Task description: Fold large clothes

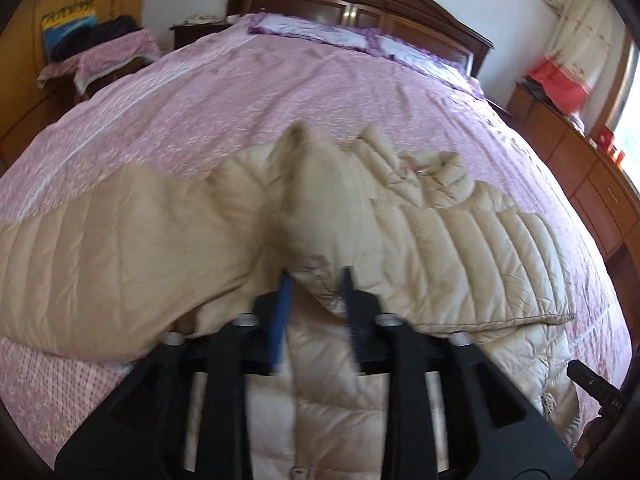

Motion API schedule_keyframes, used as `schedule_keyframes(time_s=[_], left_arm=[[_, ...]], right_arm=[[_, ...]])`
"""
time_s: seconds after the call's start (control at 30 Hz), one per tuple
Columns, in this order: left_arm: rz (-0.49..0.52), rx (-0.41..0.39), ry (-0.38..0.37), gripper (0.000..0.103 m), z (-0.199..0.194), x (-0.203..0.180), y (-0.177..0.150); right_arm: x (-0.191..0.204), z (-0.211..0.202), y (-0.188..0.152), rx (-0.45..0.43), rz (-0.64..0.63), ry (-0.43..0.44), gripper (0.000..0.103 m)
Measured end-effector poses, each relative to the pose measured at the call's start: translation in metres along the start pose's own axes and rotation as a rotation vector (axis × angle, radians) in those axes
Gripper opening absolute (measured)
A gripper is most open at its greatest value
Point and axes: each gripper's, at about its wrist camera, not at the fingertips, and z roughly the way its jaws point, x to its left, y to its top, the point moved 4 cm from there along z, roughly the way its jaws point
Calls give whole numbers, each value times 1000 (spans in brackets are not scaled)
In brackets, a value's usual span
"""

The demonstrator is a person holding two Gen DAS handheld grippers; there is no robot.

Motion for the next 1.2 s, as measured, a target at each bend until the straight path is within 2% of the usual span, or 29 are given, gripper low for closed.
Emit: schedule_keyframes(time_s=[0.03, 0.07, 0.13, 0.27, 0.4, 0.53, 0.6, 0.63, 0.67, 0.77, 0.83, 0.87, 0.9, 0.97, 1.07, 1.2], left_arm=[[-11, -6, 1, 53, -2, 5, -1], [-20, -16, 0, 61, -5, 9, -1], [-29, -40, 6, 67, -10, 16, -1], [-23, -51, 25, 69, -12, 22, 4], [-31, -56, -12, 69, -5, 18, 15], [-28, -3, -45, 69, 20, 12, 25], [-17, 32, -34, 44, 33, 9, 27], [4, 57, 10, 23, 39, 9, 25], [9, 81, 44, 16, 43, 11, 22], [-29, 124, 59, 12, 47, 23, 14], [-27, 140, 75, 12, 48, 28, 8], [-25, 149, 80, 12, 48, 29, 5], [-25, 156, 88, 12, 48, 32, 3], [-36, 162, 88, 12, 49, 36, 0], [-74, 170, 84, 14, 54, 42, -4], [-67, 168, 100, 15, 59, 40, -9]], right_arm=[[1, 0, 2, 0, -1, 1, 85], [1, 0, 4, -2, -1, 2, 85], [0, -1, 10, -5, 4, 15, 85], [-4, 0, 28, -24, 21, 20, 85], [-16, 0, 58, -90, 48, -21, 85], [-32, 10, 85, -116, 96, -45, 85], [-44, 21, 96, -103, 145, -41, 85], [-48, 25, 100, -97, 162, -36, 85], [-52, 31, 104, -89, 179, -30, 85], [-58, 51, 108, -49, 191, -21, 84], [-53, 66, 107, 4, 157, 30, 59], [-47, 69, 105, 18, 141, 53, 38], [-42, 69, 106, 15, 120, 49, 29], [-23, 62, 114, -35, 21, 2, 18], [-15, 57, 122, -84, -2, -51, 16], [-28, 81, 113, -44, 17, -121, 16]])
